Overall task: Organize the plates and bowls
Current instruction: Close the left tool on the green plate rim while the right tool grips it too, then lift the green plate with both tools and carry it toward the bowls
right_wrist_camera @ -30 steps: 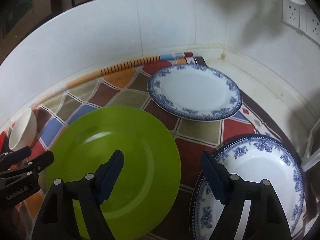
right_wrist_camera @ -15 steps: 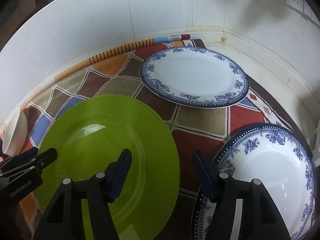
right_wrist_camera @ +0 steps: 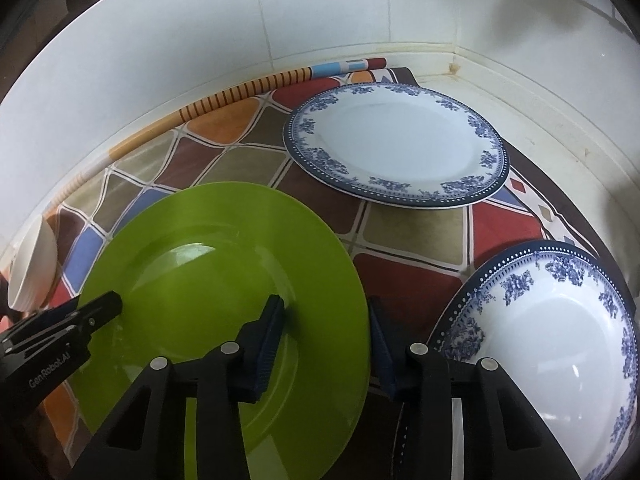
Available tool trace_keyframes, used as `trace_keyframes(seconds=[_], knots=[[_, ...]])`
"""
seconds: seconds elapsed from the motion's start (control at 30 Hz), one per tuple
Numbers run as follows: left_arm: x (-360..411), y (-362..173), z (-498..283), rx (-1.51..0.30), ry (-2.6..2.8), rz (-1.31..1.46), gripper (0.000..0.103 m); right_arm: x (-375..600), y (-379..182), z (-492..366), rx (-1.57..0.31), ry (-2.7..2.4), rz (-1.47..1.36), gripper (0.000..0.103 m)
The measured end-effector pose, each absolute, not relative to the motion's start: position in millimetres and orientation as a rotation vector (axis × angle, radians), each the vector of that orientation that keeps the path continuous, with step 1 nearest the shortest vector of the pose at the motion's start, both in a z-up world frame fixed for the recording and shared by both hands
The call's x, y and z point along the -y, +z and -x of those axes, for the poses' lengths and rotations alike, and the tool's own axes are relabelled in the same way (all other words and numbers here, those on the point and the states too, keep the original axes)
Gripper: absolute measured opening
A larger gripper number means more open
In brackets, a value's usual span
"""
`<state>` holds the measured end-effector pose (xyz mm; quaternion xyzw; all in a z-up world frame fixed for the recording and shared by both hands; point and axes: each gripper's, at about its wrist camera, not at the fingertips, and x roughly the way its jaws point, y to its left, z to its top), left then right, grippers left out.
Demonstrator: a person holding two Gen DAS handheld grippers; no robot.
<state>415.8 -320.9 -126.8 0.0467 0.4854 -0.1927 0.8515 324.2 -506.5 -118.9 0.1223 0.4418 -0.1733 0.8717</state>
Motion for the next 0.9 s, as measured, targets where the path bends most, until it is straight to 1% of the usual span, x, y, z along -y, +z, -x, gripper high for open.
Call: trace_keyframes(seconds=[0.33,0.63,0.9], knots=[[310,-112,-403,-0.982,-0.388,-0.116,0.038,500,-109,-316,-0.902,-0.371,-0.239,0.040],[294,-103,-382,-0.971,-0.384,-0.120,0.038,488,-105,-305,-0.955,-0.334,-0.232,0.040],[261,-71,-355,-0.902,-0.358,-0.082,0.038,462,-74,-283,-0.884,-0.327,-0.181,0.040]])
